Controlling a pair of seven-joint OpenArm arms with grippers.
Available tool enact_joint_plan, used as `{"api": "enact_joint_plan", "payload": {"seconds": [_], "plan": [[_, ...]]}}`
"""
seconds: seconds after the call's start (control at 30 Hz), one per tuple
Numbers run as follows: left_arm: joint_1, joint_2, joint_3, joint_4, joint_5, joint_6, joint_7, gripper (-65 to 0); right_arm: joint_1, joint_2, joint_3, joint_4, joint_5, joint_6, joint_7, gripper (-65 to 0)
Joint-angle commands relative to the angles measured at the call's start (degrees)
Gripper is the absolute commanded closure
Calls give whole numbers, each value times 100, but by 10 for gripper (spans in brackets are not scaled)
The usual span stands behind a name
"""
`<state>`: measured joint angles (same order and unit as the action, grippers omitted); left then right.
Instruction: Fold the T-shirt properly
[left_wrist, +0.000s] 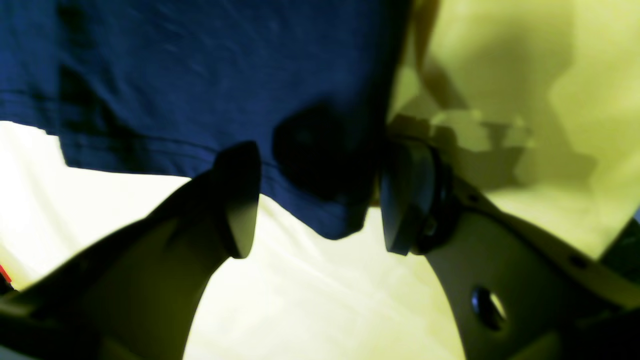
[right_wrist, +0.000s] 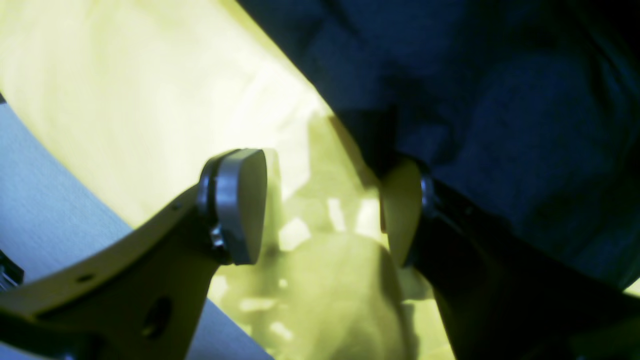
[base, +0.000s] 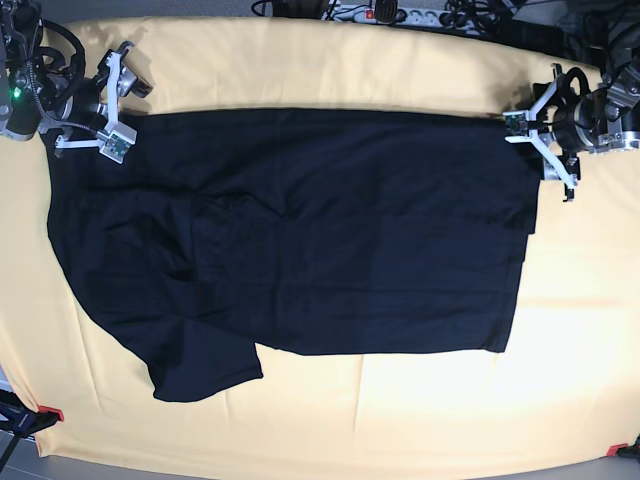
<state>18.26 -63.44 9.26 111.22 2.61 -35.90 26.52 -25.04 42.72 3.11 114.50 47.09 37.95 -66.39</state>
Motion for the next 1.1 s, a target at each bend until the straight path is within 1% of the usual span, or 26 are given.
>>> {"api": "enact_joint_plan", "payload": {"seconds": [0.0, 0.13, 0.23, 0.37, 0.43, 0.47, 0.63, 0.7, 0.77, 0.9, 0.97, 1.0, 1.07], "plan": [[-57, -96, -70, 9, 136, 103, -111, -378, 28, 109, 70, 94, 42, 2, 87, -373], [-83, 61, -70, -155, 468, 94, -369, -378, 28, 109, 70, 94, 42, 2, 87, -373], [-83, 79, -68, -245, 487, 52, -553, -378, 28, 109, 70, 94, 44, 2, 87, -373], [-83, 76, -68, -256, 487, 57, -575, -373, 28, 109, 70, 94, 42, 2, 90, -373], [-83, 76, -68, -254, 485, 33, -560, -331, 28, 109, 70, 94, 42, 2, 87, -373], [-83, 74, -68, -249, 487, -31, -551, -304, 28, 111, 70, 94, 42, 2, 90, -373], [-83, 74, -68, -83, 461, -350, -505, -127, 26, 111, 70, 94, 44, 2, 87, -373], [-83, 74, -68, 2, 437, -354, -450, -78, 26, 111, 70, 94, 44, 2, 85, -373], [-83, 74, -70, 98, 424, -352, -354, -55, 26, 111, 70, 94, 44, 2, 85, -373], [-83, 72, -70, 278, 426, -350, -337, -53, 28, 111, 70, 94, 42, 2, 87, -373], [-83, 74, -70, 334, 424, -350, -337, -13, 28, 111, 70, 94, 37, 2, 87, -373], [-83, 74, -70, 345, 426, -350, -337, 0, 28, 111, 70, 94, -17, 4, 92, -373], [-83, 74, -70, 343, 424, -350, -323, 0, 26, 111, 70, 90, -400, 4, 199, -373]]}}
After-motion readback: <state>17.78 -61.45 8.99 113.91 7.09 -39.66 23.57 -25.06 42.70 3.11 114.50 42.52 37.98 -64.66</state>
